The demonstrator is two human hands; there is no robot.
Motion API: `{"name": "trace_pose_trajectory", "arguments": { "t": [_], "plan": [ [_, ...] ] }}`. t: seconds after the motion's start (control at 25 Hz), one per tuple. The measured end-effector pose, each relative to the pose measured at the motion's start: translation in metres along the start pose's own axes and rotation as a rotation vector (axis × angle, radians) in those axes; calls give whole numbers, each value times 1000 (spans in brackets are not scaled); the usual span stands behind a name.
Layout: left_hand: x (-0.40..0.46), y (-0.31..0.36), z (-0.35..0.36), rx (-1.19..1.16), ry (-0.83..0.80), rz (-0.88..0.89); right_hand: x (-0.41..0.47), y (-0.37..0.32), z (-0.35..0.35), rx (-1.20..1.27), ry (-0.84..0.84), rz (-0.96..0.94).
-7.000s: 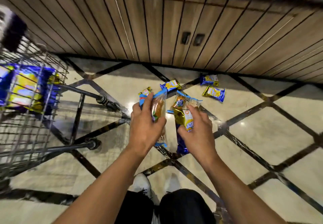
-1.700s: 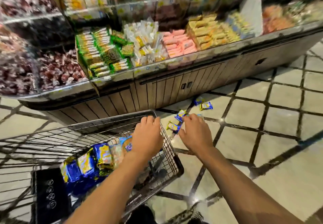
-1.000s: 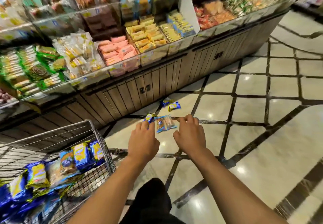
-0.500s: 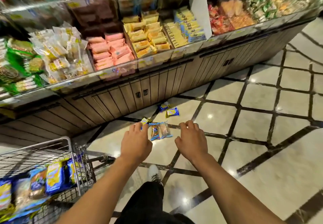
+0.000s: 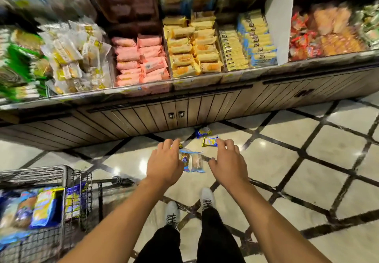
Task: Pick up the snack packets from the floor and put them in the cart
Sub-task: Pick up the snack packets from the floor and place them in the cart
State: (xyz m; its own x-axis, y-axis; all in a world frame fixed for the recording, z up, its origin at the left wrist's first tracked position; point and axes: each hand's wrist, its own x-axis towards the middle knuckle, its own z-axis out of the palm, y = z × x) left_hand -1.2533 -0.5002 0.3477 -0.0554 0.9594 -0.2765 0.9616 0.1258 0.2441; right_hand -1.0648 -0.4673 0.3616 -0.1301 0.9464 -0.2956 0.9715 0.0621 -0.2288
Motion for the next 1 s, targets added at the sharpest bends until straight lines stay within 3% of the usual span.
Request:
{"name": "trace_pose_trajectory", "arguments": {
  "t": [0.28,0.48,0.76,1.0],
  "plan": [
    [63,20,65,-31,-11,-166,98,44,47,-14,-118,-103],
    [116,9,147,-61,-69,-236,155,74,125,-1,-157,-95],
    [192,-42,329,-97,-130,-303,229,119,318,58,-294,5],
    [264,-95,515,-197,-148,-326,294,148,488,68,-287,8]
  ]
}}
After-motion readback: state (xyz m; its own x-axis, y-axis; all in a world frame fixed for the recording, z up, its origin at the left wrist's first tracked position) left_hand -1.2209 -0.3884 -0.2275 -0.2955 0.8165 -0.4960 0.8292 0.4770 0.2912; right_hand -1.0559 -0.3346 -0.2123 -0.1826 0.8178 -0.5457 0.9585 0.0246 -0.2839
